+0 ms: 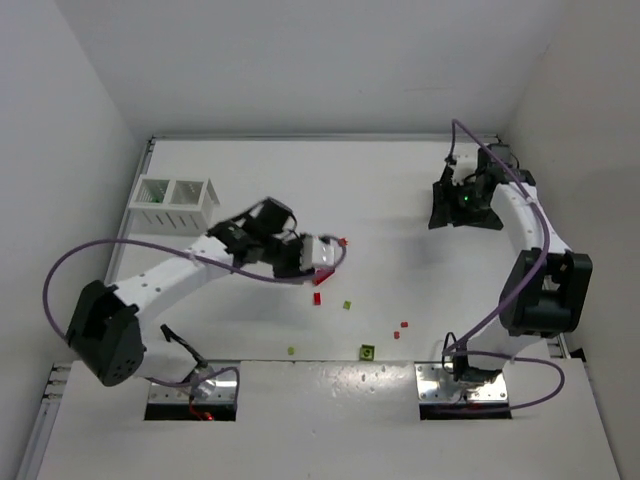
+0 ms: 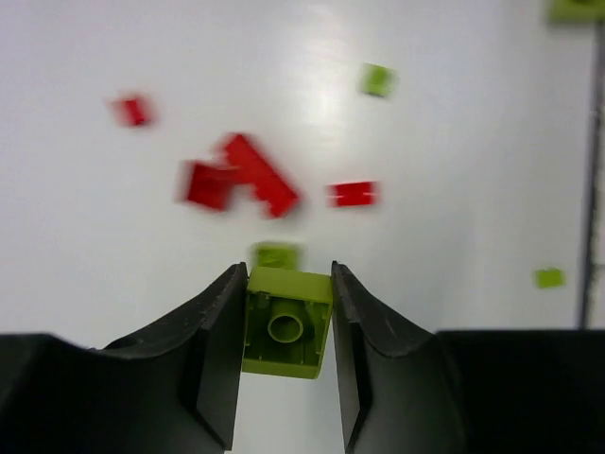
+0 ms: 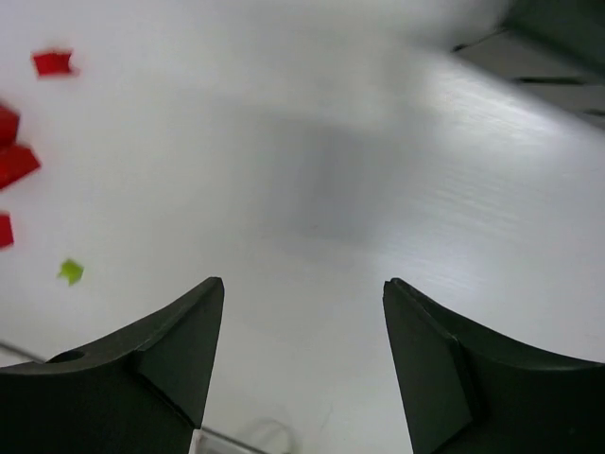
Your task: Sort the legos into containers by color
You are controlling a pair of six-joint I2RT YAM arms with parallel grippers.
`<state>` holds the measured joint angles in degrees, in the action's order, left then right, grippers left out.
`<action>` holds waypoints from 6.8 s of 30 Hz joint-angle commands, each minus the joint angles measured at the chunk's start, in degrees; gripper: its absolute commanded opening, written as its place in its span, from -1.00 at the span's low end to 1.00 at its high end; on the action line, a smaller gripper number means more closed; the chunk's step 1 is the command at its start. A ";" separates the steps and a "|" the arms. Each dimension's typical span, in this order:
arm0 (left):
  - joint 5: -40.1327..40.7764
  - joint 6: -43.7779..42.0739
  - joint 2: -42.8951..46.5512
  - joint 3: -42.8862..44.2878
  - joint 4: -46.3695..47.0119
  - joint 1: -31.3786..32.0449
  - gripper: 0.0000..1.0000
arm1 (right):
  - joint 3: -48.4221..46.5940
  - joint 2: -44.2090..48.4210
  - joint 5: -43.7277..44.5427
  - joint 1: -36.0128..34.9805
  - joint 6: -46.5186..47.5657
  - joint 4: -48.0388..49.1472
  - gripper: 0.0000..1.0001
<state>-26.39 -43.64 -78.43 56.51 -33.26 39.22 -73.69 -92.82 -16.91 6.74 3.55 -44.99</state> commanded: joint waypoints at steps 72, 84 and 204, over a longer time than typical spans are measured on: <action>-12.98 28.61 4.34 9.33 15.68 -53.81 0.43 | 2.77 -13.61 3.46 -47.69 21.31 20.38 0.49; -14.13 26.42 7.77 7.65 14.01 -53.81 0.43 | 1.18 -20.47 6.35 -51.12 28.79 20.30 0.43; 11.98 23.15 -21.76 36.48 -3.66 -49.59 -0.44 | 14.53 4.67 -3.40 -30.02 14.39 -1.78 0.10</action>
<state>-13.89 -22.57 -99.09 91.35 -34.68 -9.21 -60.86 -89.08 -20.99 -20.18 19.42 -49.91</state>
